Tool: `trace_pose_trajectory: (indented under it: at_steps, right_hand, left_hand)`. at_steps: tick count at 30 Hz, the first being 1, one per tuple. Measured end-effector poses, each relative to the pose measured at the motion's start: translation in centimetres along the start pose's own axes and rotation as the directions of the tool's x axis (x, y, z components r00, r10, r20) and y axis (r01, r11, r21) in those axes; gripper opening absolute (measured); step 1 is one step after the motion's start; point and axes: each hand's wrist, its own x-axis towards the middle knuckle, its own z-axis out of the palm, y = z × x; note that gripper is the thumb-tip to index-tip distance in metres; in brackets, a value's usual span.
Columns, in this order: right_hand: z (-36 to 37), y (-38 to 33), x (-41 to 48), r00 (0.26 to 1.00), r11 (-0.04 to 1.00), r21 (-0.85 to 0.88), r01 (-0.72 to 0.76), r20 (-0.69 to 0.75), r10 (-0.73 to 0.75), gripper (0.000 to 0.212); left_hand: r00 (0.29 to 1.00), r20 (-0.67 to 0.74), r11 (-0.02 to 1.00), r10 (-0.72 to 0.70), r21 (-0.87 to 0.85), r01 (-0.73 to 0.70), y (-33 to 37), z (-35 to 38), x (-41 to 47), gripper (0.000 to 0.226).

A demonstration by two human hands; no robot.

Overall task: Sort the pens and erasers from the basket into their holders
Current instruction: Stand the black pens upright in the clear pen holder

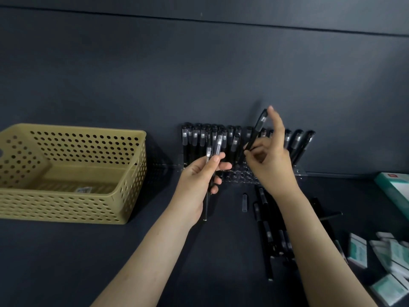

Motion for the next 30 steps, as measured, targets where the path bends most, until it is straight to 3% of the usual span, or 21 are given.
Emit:
trace_pose_trajectory:
  at_steps: [7, 11, 15, 18, 21, 24, 27, 30]
  right_hand:
    - [0.3, 0.7, -0.4, 0.996, 0.998, -0.06, -0.009, 0.093, 0.015, 0.075]
    - [0.0, 0.7, 0.0, 0.994, 0.991, -0.082, 0.105, 0.033, -0.102, 0.052]
    - [0.1, 0.4, -0.3, 0.994, 0.992, -0.073, 0.106, 0.002, -0.106, 0.046]
    - [-0.4, -0.7, -0.7, 0.999, 0.99, 0.136, -0.047, -0.002, 0.047, 0.037]
    - [-0.7, -1.9, -1.0, 0.963, 0.859, 0.436, -0.267, 0.165, 0.215, 0.029]
    - [-0.7, -2.2, -1.0, 0.945, 0.797, 0.509, -0.326, 0.202, 0.257, 0.028]
    - [-0.8, -2.3, -0.8, 0.954, 0.794, 0.531, -0.296, 0.132, 0.268, 0.026]
    - [-1.1, -2.4, -0.6, 0.95, 0.804, 0.567, -0.181, -0.113, 0.293, 0.025]
  left_hand:
    - [1.0, 0.012, 1.0, -0.004, 0.011, 0.004, -0.5, 0.1, 0.4, 0.019]
    - [0.999, 0.048, 0.996, -0.017, 0.087, 0.013, -0.4, -0.1, 0.1, 0.021]
    - [0.997, 0.078, 0.992, 0.011, 0.123, -0.021, -0.6, -0.1, 0.0, 0.024]
    - [0.994, 0.113, 0.992, 0.013, 0.125, -0.027, -0.8, 0.2, 0.1, 0.023]
    - [0.986, 0.168, 0.984, 0.016, 0.171, -0.046, -1.1, 0.3, 0.1, 0.022]
    - [0.976, 0.217, 0.976, 0.008, 0.21, -0.055, -1.4, 0.5, -0.1, 0.023]
    - [0.972, 0.233, 0.973, 0.007, 0.224, -0.06, -1.4, 0.6, -0.1, 0.024]
    - [0.98, 0.198, 0.963, 0.001, 0.262, -0.054, -1.5, 0.3, 0.0, 0.024]
